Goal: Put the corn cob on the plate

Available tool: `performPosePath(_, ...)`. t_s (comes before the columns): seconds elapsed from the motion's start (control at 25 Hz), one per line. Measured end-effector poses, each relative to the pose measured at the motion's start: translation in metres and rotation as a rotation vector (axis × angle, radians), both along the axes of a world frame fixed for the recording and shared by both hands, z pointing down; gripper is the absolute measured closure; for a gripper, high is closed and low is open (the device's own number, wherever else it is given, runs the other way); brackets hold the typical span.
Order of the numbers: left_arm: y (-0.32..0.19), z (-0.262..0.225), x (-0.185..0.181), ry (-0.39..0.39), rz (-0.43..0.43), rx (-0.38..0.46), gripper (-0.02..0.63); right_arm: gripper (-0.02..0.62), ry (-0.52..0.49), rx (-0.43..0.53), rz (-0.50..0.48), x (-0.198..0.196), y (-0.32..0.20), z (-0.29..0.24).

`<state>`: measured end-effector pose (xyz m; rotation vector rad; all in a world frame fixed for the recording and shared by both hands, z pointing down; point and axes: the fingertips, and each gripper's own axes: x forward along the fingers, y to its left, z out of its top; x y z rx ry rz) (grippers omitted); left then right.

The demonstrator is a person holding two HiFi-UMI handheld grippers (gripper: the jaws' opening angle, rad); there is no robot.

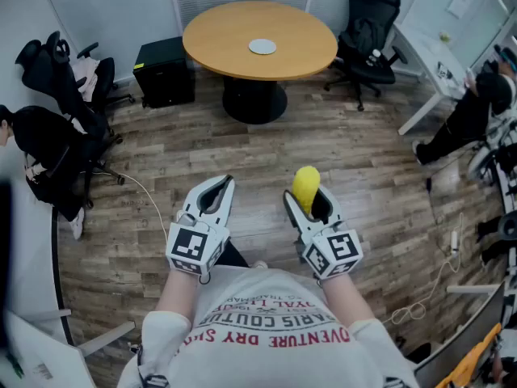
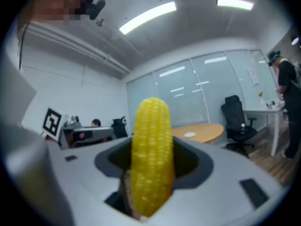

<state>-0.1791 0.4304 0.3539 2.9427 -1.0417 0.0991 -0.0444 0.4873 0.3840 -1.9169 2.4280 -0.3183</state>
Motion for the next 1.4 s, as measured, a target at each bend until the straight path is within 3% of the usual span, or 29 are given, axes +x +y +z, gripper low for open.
performPosePath(0.84,-0.033,0.031,-0.008,-0.028,0.004,-0.051,0.571,0.327,-0.059,-0.062,0.039,0.007,-0.026,0.023)
performPosePath(1.4,-0.169,0.026,0.028,-0.010,0.082,-0.048,0.571,0.327,-0.061,-0.087,0.118,0.035,-0.145,0.024)
